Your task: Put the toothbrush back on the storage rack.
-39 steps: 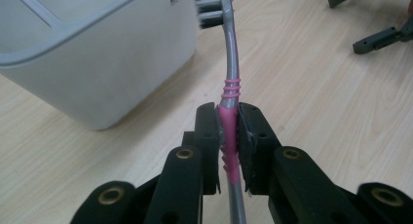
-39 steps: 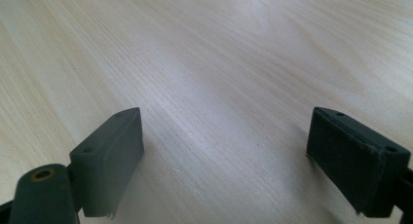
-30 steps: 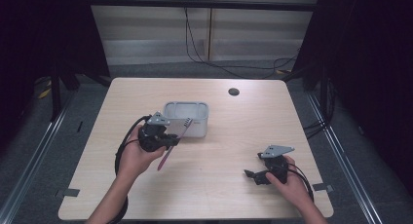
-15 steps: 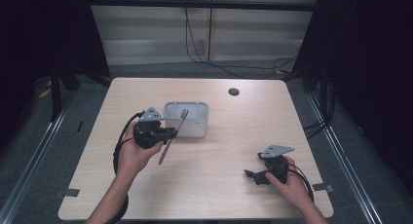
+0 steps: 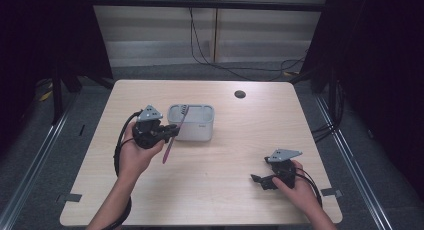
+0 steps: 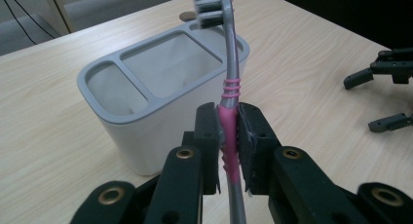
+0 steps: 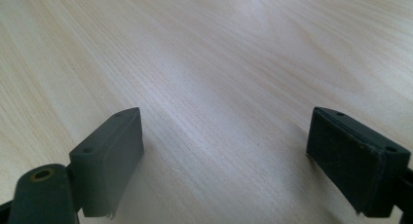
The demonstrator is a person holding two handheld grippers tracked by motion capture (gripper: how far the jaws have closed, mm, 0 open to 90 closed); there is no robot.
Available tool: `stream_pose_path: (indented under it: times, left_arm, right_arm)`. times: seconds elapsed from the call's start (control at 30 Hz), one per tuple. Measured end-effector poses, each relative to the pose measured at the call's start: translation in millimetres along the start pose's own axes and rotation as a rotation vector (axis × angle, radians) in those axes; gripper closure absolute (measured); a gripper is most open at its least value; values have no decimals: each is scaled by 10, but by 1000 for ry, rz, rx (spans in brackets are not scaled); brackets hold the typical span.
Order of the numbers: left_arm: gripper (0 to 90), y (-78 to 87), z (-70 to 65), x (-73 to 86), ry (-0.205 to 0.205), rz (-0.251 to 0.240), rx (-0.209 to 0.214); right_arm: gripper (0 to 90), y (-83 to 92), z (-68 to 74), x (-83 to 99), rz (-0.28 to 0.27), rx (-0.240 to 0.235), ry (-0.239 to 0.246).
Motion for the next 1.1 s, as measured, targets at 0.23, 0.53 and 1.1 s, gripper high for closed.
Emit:
stream_pose_path:
  times: [0.23, 0.53, 1.1]
  left_arm:
    - [798, 22, 37, -34, 5, -34, -24]
    - [798, 54, 77, -92, 10, -79, -49]
    - [797, 61, 209, -212, 48, -132, -82]
  right_arm:
    - [128, 0, 0, 0, 0, 0, 0]
    - [128, 0, 0, 0, 0, 0, 1]
    - [128, 0, 0, 0, 0, 0, 0]
Point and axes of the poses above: each handheld gripper's, and its own axes: y roughly backward along the jaws, x roughly out of its underside, z roughly to its left, the point moved 7 cm from there along -y, roughly forward along the jaws, and after that the axes turned 1 degree about -x, right-handed, at the moved point
